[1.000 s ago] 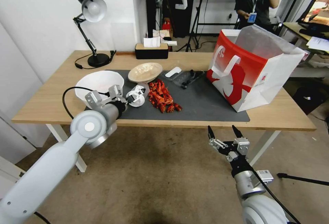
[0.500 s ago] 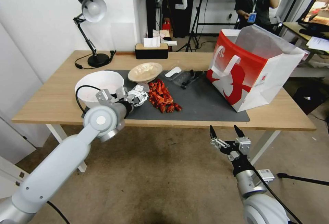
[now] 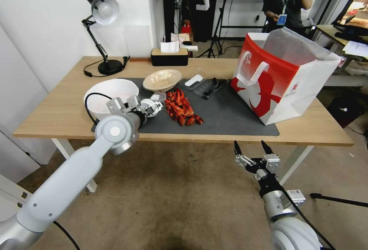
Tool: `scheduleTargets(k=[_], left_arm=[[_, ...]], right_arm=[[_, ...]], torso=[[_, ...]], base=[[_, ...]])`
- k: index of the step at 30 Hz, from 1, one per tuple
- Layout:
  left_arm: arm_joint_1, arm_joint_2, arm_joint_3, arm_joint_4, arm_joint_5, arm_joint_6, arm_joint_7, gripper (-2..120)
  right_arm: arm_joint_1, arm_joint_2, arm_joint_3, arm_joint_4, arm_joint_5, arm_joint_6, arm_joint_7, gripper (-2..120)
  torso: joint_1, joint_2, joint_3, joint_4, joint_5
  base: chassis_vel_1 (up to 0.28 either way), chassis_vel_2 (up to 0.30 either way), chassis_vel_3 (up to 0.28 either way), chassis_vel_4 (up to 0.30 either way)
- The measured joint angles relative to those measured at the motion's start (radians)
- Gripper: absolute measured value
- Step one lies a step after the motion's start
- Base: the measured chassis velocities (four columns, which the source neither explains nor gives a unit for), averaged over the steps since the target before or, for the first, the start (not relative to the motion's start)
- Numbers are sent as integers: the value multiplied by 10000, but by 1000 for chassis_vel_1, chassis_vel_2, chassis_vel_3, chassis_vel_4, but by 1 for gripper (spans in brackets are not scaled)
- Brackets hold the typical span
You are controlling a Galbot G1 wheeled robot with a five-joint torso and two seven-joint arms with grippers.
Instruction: Pick up the trash from the table and place it into the takeout bag.
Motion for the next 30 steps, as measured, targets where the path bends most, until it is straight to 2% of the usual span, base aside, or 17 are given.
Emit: scheduleTargets(k=[10,20,30], left_arm=[[-211,-41,183,164,320,-21,-165,100],[-207,61,175,6,562,-26,-294,100],[-159,-152,359,155,1010,-68,-460,99]], right_arm=[[-181,70,17,41,-121,33,5,100],[-176,81,14,35,-131,41,6,100],[-178,79,-10,-42,-134,90,4,100]], torso=[[0,0,-1,-1,0],[0,0,-1,0,0],[0,-2,-1,0,0]], base=[[0,0,0,0],[0,0,0,0],[0,0,0,0]])
